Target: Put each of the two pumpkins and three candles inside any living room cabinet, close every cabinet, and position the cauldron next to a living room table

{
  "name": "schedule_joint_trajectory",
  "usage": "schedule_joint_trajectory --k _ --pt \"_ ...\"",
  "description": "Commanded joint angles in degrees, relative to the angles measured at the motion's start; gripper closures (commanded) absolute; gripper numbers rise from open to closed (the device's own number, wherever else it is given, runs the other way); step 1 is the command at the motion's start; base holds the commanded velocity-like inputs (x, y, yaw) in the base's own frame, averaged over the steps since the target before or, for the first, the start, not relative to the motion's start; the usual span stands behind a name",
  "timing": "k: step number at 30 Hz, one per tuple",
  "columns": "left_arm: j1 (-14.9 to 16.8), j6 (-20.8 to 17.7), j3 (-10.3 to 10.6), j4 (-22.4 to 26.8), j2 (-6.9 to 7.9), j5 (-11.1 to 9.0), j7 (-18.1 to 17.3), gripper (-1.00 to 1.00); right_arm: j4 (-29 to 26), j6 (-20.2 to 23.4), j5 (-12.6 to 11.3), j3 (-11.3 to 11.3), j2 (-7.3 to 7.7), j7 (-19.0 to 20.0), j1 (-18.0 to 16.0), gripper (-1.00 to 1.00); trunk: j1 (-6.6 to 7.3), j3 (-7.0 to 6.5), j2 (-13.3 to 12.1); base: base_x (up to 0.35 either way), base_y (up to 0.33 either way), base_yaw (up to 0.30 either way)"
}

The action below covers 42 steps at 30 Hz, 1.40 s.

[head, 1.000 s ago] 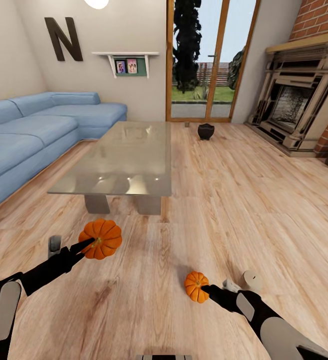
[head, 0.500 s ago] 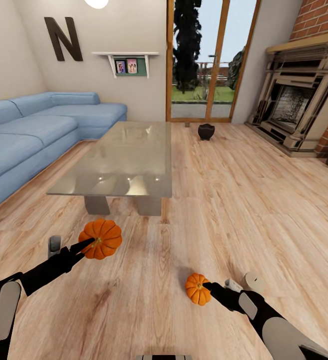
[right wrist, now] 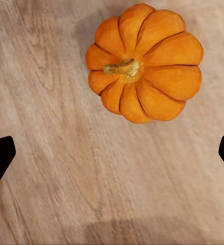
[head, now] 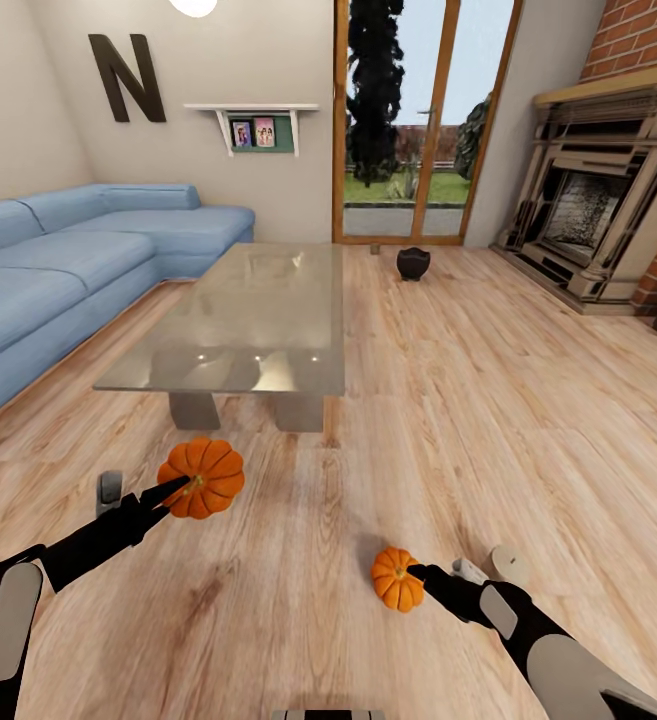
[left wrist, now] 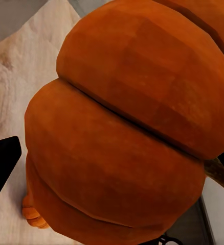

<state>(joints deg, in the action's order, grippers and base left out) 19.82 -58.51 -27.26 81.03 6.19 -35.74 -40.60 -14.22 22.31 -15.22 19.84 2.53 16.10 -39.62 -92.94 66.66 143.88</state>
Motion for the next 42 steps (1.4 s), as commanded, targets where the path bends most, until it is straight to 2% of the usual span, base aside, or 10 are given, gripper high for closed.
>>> schedule_joint_trajectory --k 1,10,20,36,42 --pt "0.04 -0.23 -0.07 0.00 0.00 0.15 -0.34 1.00 -0.06 0.37 -0.16 0.28 0.00 0.09 -0.02 -1.00 0.01 0.05 0.02 0.128 0.048 0.000" --pt "0.04 -0.15 -0.07 -0.22 0.05 0.21 -0.19 1.00 -0.04 0.36 -0.16 0.29 0.02 0.08 -0.02 -1.00 0.01 0.05 0.02 0.105 0.036 0.000" --pt "0.04 -0.12 -0.07 -0.31 0.05 0.23 -0.22 1.00 -0.02 0.36 -0.16 0.29 0.02 0.06 -0.02 -1.00 0.01 0.05 0.02 0.246 0.002 0.000" --pt "0.04 0.00 -0.07 -0.10 -0.04 0.23 -0.24 1.00 -0.02 0.44 -0.16 0.29 0.02 -0.63 -0.02 -1.00 0.01 0.05 0.02 0.055 0.000 0.000" --pt "0.04 0.03 -0.07 -0.09 -0.04 0.23 -0.27 1.00 -0.01 0.53 -0.16 0.29 0.00 -0.77 -0.02 -1.00 -0.15 1.37 0.10 0.001 0.000 0.000"
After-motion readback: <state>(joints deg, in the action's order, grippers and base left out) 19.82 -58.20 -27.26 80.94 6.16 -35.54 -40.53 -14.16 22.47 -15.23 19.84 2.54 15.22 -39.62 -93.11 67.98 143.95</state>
